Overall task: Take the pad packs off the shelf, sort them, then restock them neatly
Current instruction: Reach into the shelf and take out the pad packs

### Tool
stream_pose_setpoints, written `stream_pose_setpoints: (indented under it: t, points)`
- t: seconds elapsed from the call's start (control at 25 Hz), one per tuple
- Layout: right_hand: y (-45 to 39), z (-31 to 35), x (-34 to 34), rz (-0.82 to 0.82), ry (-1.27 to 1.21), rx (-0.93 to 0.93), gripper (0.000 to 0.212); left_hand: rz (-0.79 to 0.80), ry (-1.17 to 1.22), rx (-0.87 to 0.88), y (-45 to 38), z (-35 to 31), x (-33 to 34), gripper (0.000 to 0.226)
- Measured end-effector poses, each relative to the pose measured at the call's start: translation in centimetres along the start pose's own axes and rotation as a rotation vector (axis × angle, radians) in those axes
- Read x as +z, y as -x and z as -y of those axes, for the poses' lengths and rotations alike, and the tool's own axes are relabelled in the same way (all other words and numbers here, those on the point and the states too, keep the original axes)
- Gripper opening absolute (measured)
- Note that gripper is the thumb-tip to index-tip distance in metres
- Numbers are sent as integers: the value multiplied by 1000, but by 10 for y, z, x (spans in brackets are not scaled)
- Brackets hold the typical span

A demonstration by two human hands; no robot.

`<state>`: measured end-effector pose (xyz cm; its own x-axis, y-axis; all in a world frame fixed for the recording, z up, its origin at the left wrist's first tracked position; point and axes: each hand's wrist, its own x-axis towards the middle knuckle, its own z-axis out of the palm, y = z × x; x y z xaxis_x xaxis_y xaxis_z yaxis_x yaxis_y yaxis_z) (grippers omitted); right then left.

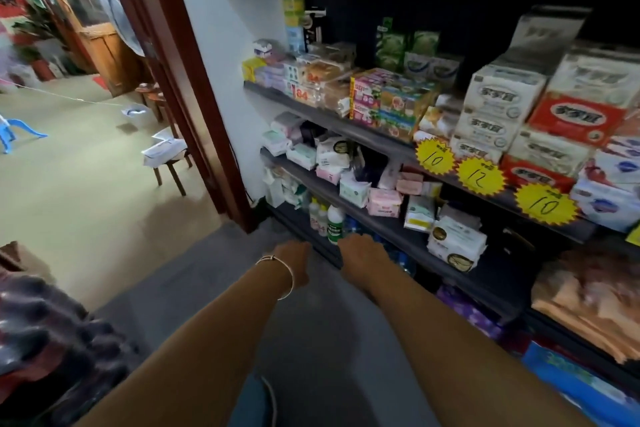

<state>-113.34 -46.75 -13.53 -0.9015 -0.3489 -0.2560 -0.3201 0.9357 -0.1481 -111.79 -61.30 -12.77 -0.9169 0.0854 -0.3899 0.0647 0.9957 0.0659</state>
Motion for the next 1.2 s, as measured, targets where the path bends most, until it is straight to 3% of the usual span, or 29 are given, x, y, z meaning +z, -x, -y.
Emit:
stream_pose_setpoints:
  t: [0.36,0.64,0.92,1.2]
  points:
    - [-119,-56,-23,35,-45,153,39,34,-16,123,-151,3,-44,62]
    - [-173,-71,-24,87,-60,213,50,101,-23,163,-219,7,-57,61]
    - [-245,-80,-10,89,-125,417,46,168,-38,354,-306,23,-67,53]
    - [-353,-49,47,134,-264,660,43,230,-144,573,-425,89,-37,53]
